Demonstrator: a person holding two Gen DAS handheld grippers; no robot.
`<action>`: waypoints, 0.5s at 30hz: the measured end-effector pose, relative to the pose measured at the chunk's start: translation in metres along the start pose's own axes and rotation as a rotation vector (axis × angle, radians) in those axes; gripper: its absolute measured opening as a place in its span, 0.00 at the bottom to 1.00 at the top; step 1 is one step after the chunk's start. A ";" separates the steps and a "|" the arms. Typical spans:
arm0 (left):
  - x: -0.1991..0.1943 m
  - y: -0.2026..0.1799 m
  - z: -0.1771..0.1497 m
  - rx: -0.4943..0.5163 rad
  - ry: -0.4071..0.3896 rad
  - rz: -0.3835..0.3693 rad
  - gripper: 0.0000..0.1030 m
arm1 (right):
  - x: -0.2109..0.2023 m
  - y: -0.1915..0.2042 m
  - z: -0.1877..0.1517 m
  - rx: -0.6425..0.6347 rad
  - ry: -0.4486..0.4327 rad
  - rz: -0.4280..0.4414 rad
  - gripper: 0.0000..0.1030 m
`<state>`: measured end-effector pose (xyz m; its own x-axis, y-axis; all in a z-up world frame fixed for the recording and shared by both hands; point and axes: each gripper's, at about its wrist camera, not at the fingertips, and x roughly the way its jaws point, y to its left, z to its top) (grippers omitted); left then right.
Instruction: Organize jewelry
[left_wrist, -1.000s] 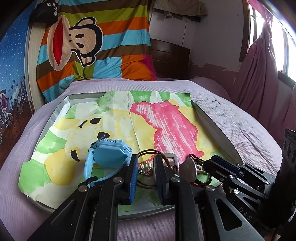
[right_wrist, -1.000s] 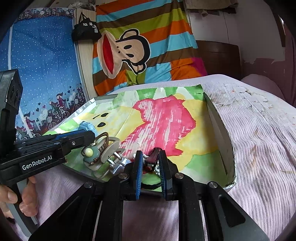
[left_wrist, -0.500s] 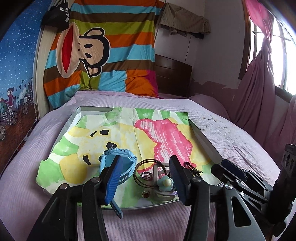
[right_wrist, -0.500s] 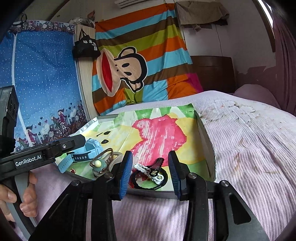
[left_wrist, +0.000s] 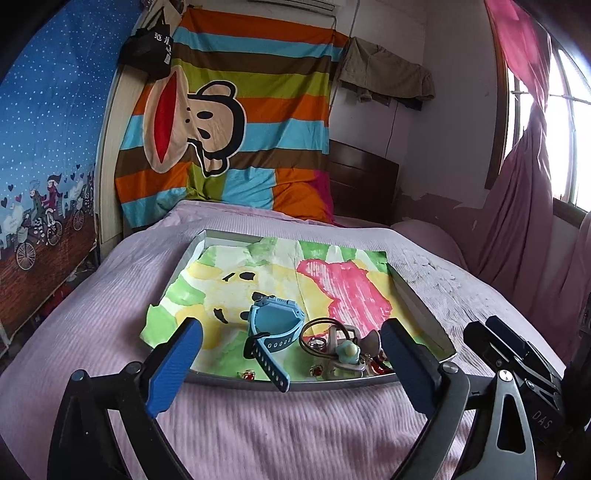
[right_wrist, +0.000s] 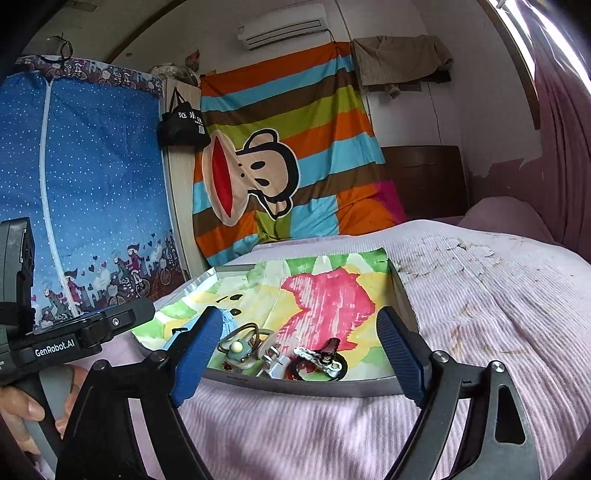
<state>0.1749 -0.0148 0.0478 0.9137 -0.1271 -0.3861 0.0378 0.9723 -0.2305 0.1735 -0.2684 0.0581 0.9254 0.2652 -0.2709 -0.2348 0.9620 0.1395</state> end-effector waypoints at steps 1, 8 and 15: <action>-0.004 0.002 -0.002 -0.004 -0.010 0.006 0.99 | -0.004 0.002 0.001 0.000 -0.008 0.002 0.86; -0.032 0.011 -0.012 -0.003 -0.054 0.021 1.00 | -0.032 0.011 -0.002 -0.005 -0.029 0.003 0.99; -0.060 0.011 -0.024 0.029 -0.088 0.024 1.00 | -0.054 0.021 -0.009 -0.020 -0.026 0.007 0.99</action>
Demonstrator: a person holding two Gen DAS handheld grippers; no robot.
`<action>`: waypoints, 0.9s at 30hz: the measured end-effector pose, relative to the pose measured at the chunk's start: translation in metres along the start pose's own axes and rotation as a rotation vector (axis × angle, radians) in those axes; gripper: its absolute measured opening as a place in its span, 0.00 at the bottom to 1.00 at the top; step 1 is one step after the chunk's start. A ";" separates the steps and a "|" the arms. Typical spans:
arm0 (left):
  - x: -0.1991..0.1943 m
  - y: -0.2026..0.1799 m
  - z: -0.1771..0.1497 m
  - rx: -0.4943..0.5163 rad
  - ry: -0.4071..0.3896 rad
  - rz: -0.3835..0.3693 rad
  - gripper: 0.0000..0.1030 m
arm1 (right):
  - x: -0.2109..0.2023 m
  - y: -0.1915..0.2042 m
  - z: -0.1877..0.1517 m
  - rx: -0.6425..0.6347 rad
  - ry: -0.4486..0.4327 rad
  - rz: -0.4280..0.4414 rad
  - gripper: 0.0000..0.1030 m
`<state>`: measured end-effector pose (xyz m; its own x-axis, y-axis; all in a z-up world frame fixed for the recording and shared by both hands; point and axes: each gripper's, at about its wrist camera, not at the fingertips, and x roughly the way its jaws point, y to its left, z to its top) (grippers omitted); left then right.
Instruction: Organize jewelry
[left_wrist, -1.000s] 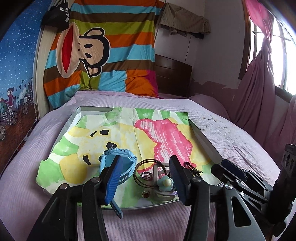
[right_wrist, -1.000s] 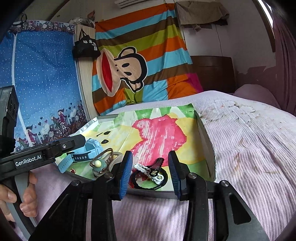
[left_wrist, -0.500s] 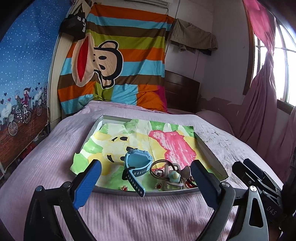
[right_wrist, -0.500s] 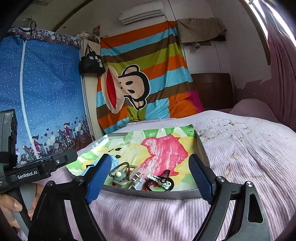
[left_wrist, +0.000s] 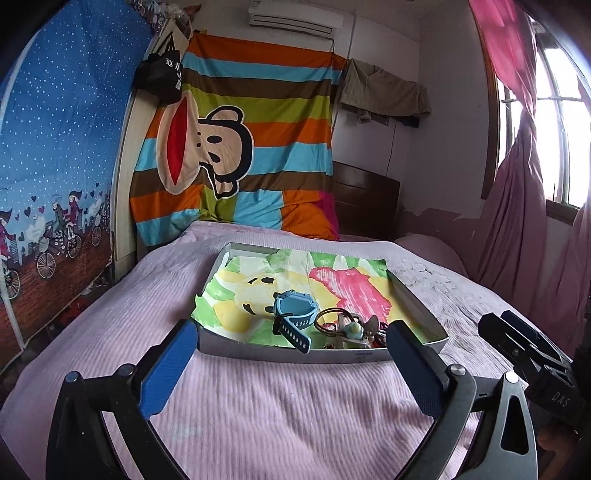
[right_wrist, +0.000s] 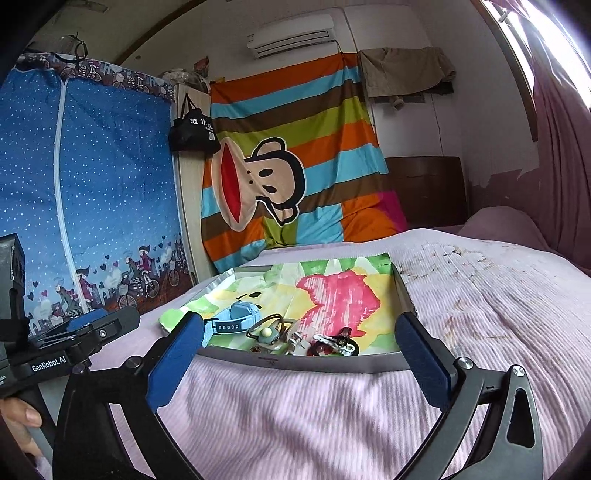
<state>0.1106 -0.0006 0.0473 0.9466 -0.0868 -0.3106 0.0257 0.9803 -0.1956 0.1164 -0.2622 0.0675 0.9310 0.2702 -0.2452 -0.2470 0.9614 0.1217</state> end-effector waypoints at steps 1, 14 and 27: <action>-0.003 0.000 -0.002 0.004 -0.002 0.001 1.00 | -0.003 0.001 -0.002 -0.001 0.000 0.002 0.99; -0.045 0.010 -0.028 0.043 -0.016 0.022 1.00 | -0.042 0.013 -0.033 -0.003 0.023 -0.014 0.99; -0.073 0.009 -0.047 0.069 -0.010 0.029 1.00 | -0.072 0.025 -0.050 -0.025 0.033 -0.035 0.99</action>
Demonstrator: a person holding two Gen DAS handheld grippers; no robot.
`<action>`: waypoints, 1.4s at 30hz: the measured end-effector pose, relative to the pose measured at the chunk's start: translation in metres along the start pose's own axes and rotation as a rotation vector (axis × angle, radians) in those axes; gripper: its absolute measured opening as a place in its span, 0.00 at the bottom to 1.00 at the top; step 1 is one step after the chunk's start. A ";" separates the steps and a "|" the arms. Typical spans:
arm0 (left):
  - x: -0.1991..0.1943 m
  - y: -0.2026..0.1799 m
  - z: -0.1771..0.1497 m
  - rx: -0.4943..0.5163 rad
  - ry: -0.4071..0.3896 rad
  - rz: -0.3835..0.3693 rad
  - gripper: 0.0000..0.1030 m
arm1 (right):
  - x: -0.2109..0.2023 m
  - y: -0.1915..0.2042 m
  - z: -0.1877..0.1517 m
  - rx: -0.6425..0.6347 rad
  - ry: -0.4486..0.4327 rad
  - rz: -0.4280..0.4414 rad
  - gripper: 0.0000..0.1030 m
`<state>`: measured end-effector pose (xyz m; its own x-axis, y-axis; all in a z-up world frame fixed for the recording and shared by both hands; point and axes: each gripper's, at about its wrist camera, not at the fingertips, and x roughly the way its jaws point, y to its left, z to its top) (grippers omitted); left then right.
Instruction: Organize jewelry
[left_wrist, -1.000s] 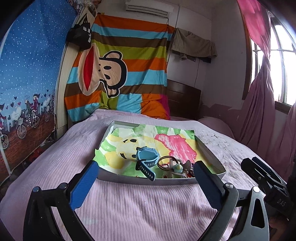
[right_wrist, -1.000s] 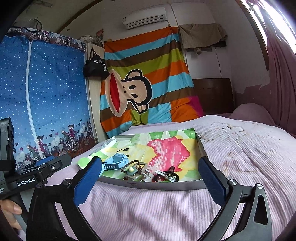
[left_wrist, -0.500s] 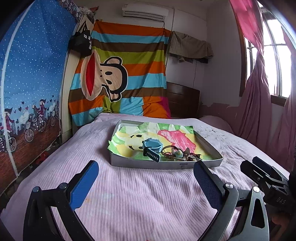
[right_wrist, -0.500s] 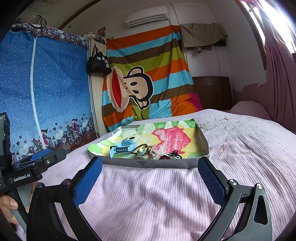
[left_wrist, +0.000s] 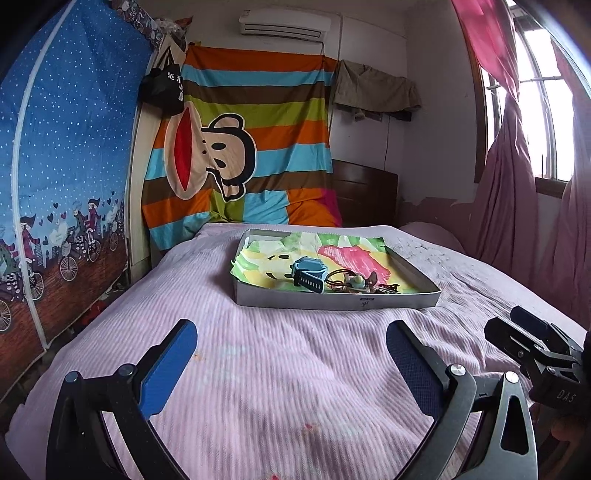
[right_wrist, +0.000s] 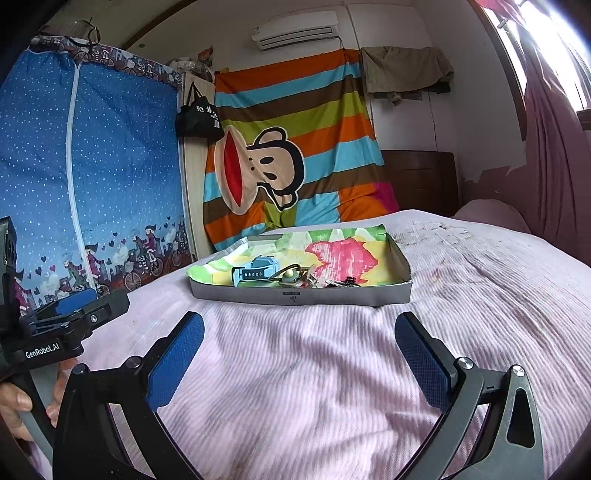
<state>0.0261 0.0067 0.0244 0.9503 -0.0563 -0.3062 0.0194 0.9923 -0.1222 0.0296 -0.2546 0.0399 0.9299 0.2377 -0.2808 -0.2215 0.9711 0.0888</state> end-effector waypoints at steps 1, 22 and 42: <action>-0.001 -0.001 -0.002 0.003 0.004 -0.001 1.00 | -0.001 -0.001 -0.001 0.003 0.001 0.000 0.99; -0.002 -0.003 -0.019 0.032 0.039 0.027 1.00 | 0.013 -0.003 -0.013 0.006 0.040 -0.038 0.99; 0.002 0.006 -0.021 -0.012 0.044 0.034 1.00 | 0.021 -0.002 -0.020 0.005 0.065 -0.054 0.99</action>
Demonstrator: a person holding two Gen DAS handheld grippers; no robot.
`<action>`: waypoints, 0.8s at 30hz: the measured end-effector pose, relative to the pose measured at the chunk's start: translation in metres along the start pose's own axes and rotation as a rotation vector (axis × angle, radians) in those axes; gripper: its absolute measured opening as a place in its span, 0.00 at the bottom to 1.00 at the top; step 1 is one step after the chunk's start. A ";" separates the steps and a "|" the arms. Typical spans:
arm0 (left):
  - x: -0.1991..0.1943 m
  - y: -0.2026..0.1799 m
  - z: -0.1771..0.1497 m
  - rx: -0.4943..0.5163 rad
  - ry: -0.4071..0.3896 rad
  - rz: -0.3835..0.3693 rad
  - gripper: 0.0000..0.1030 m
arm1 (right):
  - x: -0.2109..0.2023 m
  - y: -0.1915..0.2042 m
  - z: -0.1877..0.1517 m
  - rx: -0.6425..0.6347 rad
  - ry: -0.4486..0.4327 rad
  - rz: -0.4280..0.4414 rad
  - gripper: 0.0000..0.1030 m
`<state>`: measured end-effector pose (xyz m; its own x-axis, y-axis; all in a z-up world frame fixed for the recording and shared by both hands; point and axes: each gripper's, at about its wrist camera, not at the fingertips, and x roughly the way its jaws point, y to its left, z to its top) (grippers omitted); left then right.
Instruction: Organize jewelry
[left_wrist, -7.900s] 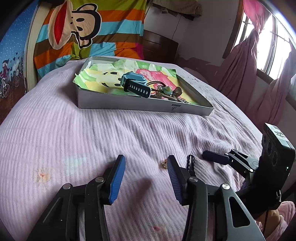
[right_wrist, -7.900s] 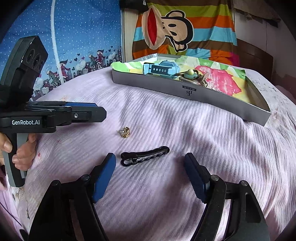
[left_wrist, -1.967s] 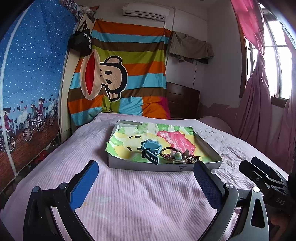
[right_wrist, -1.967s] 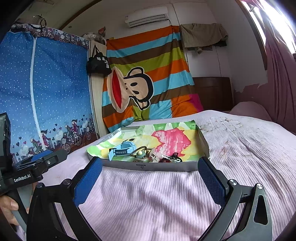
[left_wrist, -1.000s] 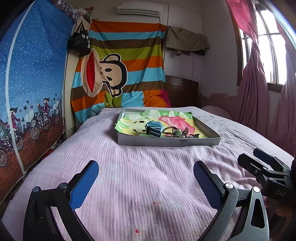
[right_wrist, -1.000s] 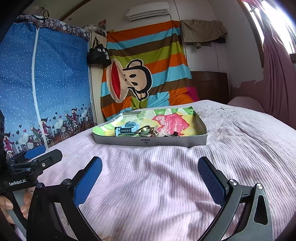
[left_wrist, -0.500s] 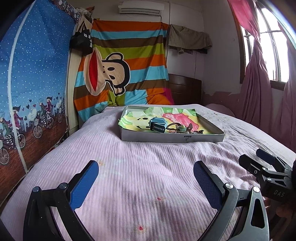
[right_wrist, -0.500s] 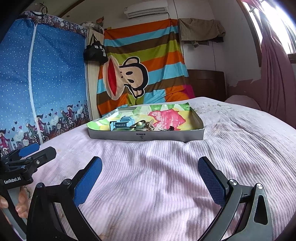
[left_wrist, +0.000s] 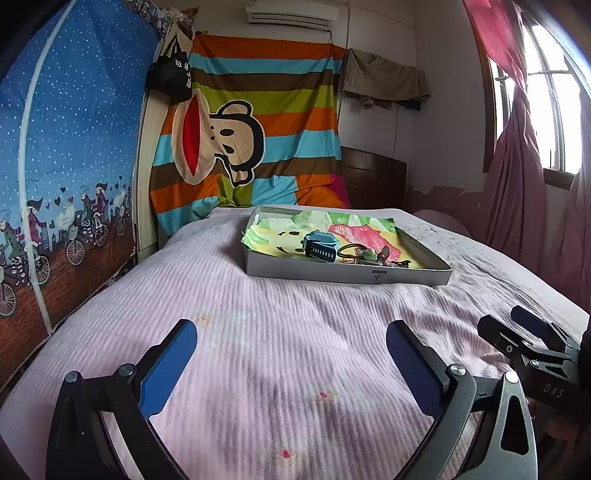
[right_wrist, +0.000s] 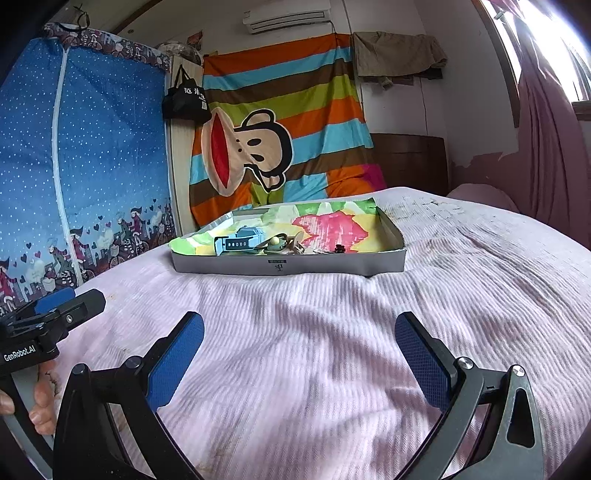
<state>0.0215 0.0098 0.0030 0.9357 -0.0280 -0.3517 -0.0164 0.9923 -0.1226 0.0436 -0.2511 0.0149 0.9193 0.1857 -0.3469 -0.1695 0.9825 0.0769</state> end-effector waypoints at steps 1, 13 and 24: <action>0.000 0.000 0.000 0.002 0.000 0.000 1.00 | 0.000 -0.001 0.000 0.004 0.000 0.000 0.99; 0.000 -0.002 0.000 0.010 -0.002 0.001 1.00 | 0.001 -0.001 0.000 0.008 0.000 -0.001 0.99; 0.000 -0.002 -0.001 0.009 -0.002 0.000 1.00 | 0.000 -0.001 -0.001 0.008 0.000 0.000 0.99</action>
<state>0.0216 0.0078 0.0024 0.9364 -0.0272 -0.3499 -0.0139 0.9933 -0.1145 0.0441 -0.2524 0.0141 0.9194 0.1853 -0.3469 -0.1664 0.9825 0.0838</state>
